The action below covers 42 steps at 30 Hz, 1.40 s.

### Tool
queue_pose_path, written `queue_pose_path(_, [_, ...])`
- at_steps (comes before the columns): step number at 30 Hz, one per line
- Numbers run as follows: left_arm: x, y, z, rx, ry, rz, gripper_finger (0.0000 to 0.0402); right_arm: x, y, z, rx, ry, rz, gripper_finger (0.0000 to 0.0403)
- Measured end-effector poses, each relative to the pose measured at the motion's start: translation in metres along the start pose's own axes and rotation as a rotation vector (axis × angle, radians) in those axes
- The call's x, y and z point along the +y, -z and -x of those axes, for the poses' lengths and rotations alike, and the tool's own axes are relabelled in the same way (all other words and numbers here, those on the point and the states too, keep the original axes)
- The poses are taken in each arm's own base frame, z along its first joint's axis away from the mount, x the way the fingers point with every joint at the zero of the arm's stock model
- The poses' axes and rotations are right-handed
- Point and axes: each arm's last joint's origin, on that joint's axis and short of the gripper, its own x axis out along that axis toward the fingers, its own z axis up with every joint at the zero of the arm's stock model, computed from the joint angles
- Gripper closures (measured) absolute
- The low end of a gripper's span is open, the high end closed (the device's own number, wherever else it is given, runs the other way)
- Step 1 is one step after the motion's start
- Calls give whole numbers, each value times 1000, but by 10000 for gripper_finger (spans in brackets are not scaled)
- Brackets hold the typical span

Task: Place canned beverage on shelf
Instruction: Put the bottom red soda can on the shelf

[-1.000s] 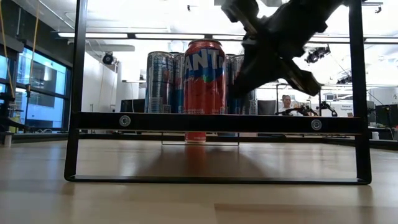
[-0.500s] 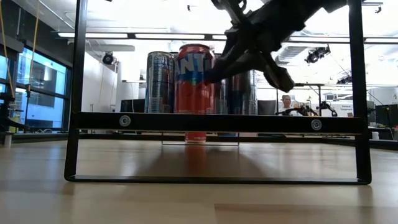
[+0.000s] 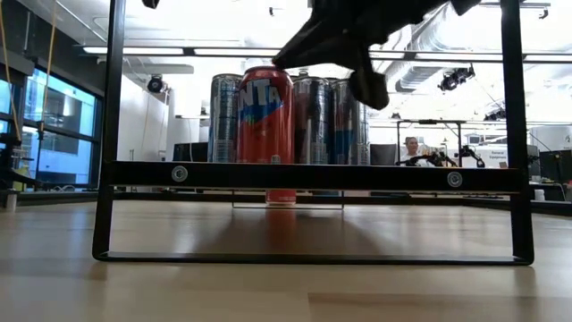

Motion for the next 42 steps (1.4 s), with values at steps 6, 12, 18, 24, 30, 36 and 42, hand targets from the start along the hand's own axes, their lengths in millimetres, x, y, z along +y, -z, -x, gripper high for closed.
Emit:
queue_pose_path(6, [-4, 15, 3, 110, 27, 53, 401, 1, 8, 12, -20, 104, 13, 403])
queue_pose_path(12, [-12, 74, 6, 204, 32, 199, 402, -5, 10, 14, -68, 195, -72, 403])
queue_pose_path(18, [-6, 131, 4, 179, -40, 379, 402, -11, 8, 12, -141, 255, -146, 403])
queue_pose_path(24, [-3, 156, -10, 205, -115, 404, 402, -18, 6, 8, -179, 293, -189, 403])
queue_pose_path(30, [-3, 168, -22, 215, -150, 402, 402, -21, 2, 4, -237, 309, -226, 403])
queue_pose_path(36, [-1, 174, -28, 230, -163, 395, 402, -21, 1, 0, -227, 277, -243, 403])
queue_pose_path(42, [-1, 175, -28, 244, -158, 387, 402, -20, 3, -6, -216, 234, -267, 403])
